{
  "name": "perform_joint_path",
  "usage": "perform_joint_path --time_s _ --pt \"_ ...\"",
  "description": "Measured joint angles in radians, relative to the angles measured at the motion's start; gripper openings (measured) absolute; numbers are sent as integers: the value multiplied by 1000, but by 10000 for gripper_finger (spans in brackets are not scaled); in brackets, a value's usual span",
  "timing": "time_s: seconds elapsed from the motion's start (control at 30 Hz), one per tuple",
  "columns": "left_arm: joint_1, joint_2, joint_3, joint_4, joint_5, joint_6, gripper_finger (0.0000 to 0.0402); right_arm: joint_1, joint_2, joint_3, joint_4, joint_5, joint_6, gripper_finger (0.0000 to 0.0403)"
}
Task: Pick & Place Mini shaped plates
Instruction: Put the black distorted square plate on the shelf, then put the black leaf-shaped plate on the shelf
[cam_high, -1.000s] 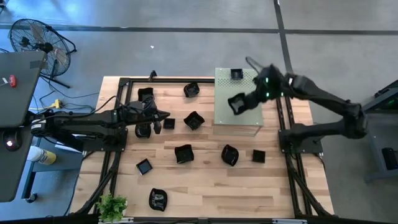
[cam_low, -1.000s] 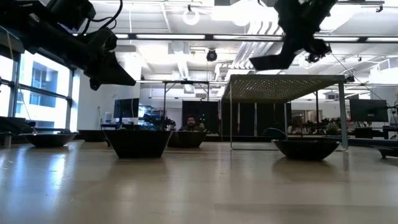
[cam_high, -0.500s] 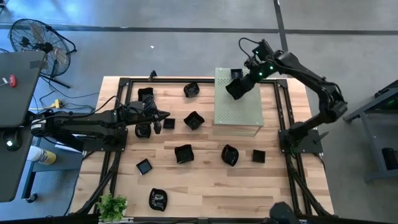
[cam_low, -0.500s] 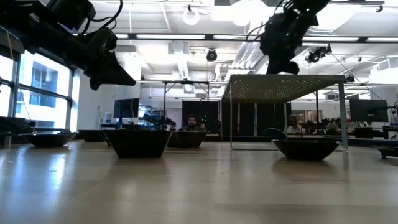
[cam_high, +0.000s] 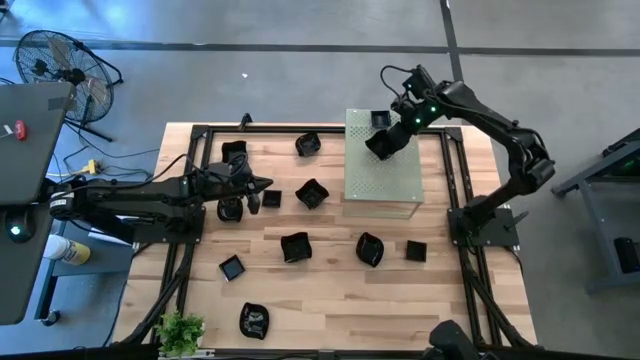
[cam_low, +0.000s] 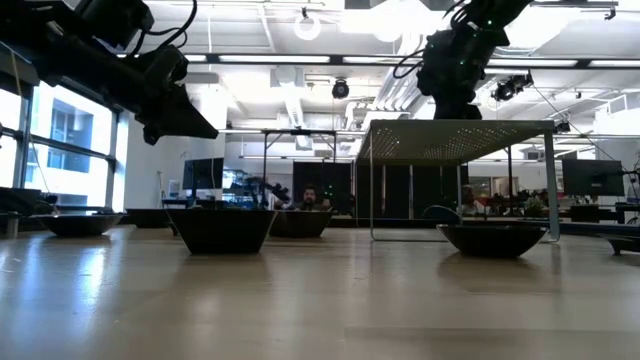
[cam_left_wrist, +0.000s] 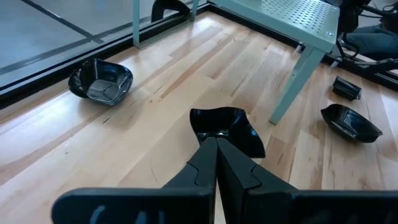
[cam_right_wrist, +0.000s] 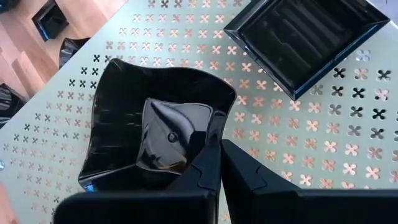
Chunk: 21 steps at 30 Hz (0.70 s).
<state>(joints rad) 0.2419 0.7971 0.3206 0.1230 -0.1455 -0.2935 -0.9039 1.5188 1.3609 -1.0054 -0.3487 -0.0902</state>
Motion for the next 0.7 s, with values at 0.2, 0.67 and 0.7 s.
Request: perform_joint_path --time_s 0.2,0.67,0.7 --pt "0 0 0 0 0 -3 1 0 -1 0 11 35 -5 39" --pt "1 0 126 -224 -28 -81 1 92 -271 -1 -14 102 67 61" --pt "1 0 148 -267 -36 -88 1 119 -296 -1 -13 108 84 47"
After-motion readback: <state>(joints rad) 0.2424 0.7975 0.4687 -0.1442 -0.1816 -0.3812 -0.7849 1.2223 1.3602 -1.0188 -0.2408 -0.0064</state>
